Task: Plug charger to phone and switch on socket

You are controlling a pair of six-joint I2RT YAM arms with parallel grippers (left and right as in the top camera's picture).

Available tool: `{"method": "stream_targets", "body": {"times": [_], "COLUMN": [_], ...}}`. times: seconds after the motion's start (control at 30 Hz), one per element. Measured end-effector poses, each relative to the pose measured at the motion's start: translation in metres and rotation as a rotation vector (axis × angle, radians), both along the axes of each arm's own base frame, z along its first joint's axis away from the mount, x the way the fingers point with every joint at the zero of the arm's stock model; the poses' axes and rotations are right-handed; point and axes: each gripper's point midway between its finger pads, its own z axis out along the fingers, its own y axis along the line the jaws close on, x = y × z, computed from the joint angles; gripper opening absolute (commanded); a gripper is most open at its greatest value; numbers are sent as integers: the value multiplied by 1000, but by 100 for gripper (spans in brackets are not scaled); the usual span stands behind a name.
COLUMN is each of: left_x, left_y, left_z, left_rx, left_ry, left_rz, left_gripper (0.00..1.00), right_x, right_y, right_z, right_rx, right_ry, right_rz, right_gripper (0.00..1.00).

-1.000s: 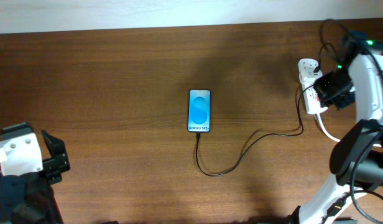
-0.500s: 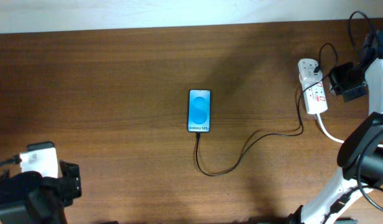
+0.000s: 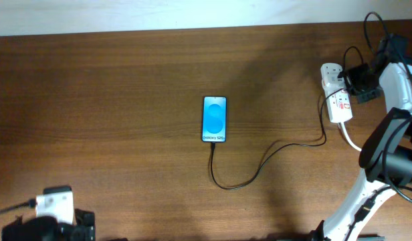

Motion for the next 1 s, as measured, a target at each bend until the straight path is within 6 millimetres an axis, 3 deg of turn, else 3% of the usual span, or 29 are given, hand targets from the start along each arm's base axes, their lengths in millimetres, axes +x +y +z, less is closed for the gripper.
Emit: {"method": "stream_targets", "body": {"times": [0.23,0.5,0.83,1.0], "left_x": [-35,-59,-61,-61], "left_y": [-6,-8,-9,-9], "left_z": [10,-19,-20,-20], "left_rx": [21,3,2,2], "left_ry": [-187,-32,-24,-23], "left_rz": [-19,-19,-19,-19], "left_gripper": [99,99,99,99], "right_x": [6,8,12,15], "right_y": [6,-3,-11,-14], "right_z": [-14,-14,-14,-31], "right_rx": [-9,-58,-96,-116], "right_ry": [12,9,-2,17], "right_rz": [16,1,-10,-14], "right_gripper": [4,4,4,4]}}
